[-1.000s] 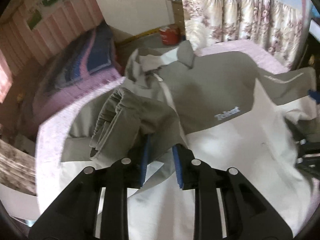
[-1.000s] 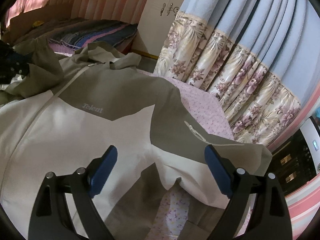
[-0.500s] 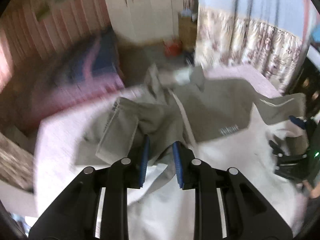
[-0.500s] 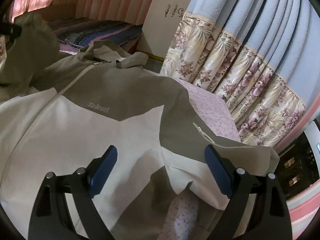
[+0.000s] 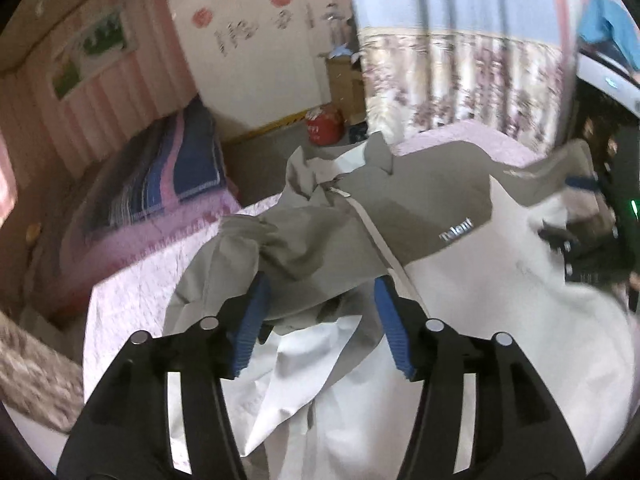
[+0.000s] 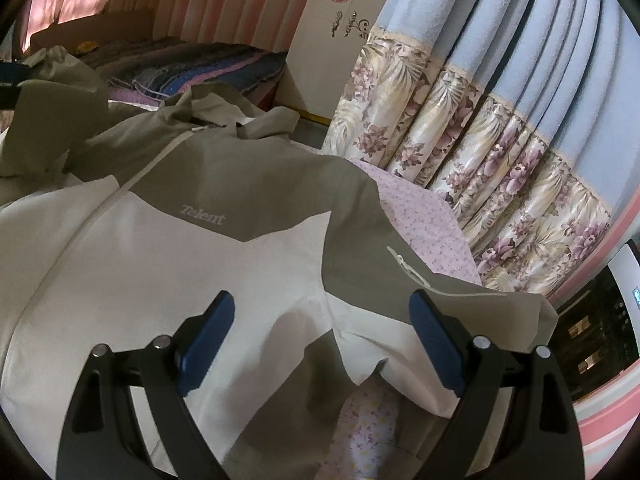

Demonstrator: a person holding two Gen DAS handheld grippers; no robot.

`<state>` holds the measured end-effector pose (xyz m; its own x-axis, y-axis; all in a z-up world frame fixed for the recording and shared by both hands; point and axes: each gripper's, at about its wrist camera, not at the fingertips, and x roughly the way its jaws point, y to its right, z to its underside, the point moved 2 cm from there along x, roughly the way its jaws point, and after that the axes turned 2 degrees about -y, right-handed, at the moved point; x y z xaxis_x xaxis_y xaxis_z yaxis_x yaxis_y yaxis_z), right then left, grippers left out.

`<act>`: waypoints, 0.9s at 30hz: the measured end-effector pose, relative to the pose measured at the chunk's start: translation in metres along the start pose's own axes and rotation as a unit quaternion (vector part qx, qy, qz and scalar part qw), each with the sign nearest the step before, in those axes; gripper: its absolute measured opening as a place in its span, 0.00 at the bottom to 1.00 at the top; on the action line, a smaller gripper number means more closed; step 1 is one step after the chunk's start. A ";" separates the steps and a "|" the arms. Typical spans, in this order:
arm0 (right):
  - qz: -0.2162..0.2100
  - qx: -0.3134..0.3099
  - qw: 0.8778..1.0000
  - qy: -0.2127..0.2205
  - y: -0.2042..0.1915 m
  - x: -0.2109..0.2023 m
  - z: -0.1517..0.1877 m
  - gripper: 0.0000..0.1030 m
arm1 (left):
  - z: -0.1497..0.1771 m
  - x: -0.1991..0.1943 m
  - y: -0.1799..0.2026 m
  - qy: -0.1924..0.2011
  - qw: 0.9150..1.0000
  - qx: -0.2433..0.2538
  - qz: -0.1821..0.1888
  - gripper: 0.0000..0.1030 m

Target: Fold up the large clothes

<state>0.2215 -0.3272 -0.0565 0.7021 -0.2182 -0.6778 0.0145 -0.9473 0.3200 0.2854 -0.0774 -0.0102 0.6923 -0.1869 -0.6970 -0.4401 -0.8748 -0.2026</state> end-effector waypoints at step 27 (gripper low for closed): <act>-0.032 -0.036 0.999 0.022 -0.038 -0.017 -0.031 0.87 | 0.042 0.015 -0.068 -0.023 0.999 -0.037 -0.024 0.97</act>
<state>0.2307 -0.2806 -0.0366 0.7286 -0.1462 -0.6692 0.1097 -0.9394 0.3247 0.3014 -0.0016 -0.0360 0.6832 -0.1247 -0.7195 -0.3621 -0.9135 -0.1855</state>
